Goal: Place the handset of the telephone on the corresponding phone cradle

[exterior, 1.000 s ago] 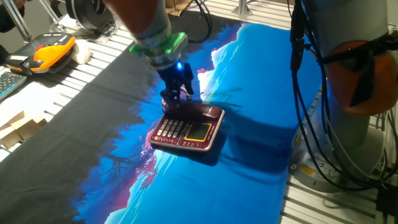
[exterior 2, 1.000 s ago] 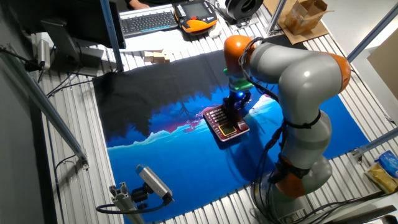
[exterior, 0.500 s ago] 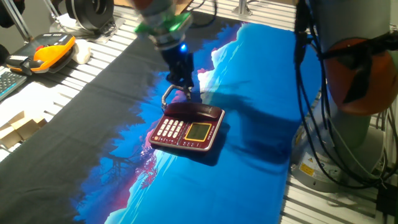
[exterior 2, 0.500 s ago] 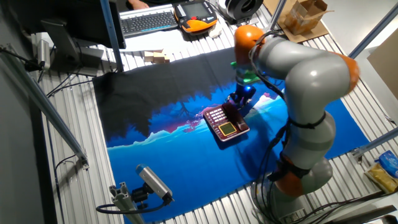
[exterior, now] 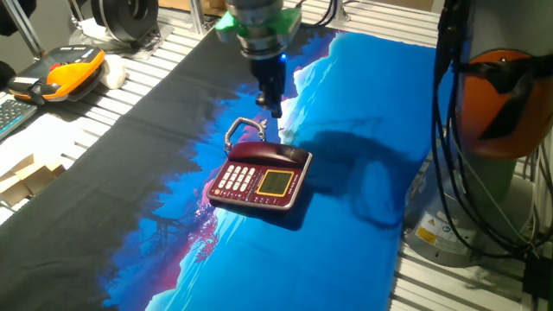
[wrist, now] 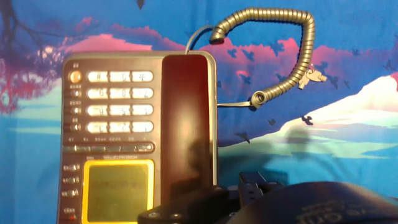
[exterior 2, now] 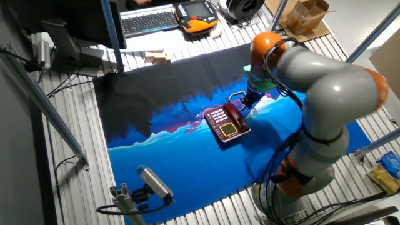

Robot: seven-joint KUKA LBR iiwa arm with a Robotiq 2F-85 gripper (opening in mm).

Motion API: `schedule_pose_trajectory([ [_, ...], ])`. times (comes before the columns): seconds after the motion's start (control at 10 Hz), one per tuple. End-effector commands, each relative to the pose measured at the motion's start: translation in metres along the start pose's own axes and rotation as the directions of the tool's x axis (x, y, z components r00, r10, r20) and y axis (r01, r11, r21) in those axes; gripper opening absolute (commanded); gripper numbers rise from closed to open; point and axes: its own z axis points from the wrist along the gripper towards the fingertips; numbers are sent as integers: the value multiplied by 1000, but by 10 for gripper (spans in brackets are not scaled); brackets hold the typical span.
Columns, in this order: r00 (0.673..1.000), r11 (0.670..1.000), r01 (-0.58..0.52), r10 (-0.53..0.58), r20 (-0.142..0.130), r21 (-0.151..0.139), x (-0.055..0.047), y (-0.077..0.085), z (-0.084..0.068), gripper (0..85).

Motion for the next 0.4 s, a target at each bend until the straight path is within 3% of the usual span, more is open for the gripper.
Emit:
schedule_pose_trajectory([
  [0.0, 1000, 1000, 19, -19, 17, 8, 0, 0, 0, 0],
  [0.3, 999, 999, 28, -29, 23, 44, 0, -1, -1, 0],
])
